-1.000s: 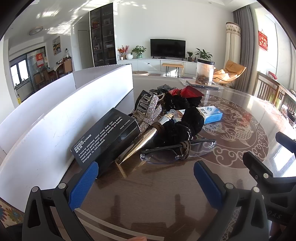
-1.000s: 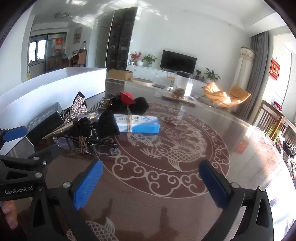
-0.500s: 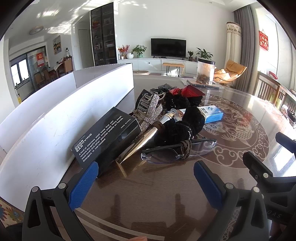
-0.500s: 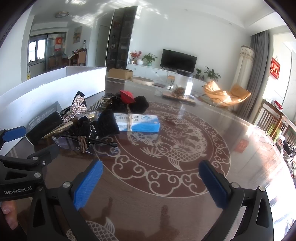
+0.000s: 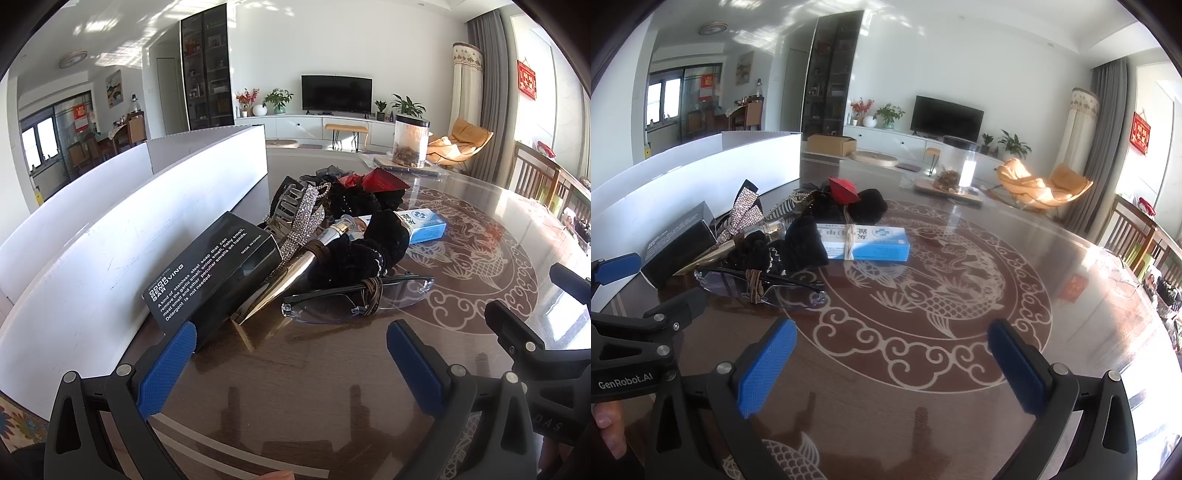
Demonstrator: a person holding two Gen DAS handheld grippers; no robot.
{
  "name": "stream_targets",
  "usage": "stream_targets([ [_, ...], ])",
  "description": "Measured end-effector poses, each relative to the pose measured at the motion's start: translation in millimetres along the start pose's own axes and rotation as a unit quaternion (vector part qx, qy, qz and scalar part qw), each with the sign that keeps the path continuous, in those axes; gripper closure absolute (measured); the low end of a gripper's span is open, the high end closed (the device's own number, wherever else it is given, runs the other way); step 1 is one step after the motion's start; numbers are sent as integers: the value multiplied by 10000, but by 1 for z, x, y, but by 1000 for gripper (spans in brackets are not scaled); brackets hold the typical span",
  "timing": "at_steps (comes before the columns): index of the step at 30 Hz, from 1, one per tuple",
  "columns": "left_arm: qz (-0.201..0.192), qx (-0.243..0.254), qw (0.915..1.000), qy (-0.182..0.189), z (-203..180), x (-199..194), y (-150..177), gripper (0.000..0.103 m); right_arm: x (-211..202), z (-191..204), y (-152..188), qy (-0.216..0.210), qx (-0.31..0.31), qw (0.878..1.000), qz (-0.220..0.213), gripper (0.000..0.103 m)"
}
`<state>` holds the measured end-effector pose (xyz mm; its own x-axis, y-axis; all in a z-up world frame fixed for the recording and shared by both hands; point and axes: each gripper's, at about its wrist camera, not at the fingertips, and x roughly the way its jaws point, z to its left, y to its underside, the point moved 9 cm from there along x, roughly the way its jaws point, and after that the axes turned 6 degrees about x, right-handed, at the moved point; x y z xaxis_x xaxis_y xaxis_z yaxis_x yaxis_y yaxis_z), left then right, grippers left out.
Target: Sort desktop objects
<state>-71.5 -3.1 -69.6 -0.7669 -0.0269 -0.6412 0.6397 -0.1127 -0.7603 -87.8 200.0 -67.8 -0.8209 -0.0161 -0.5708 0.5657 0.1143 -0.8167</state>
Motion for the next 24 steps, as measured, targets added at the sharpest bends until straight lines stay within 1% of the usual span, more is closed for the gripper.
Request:
stream_targets([
  [24, 46, 44, 10000, -41, 0, 1, 5, 0, 5, -2, 1, -3, 78, 9999, 110, 0],
])
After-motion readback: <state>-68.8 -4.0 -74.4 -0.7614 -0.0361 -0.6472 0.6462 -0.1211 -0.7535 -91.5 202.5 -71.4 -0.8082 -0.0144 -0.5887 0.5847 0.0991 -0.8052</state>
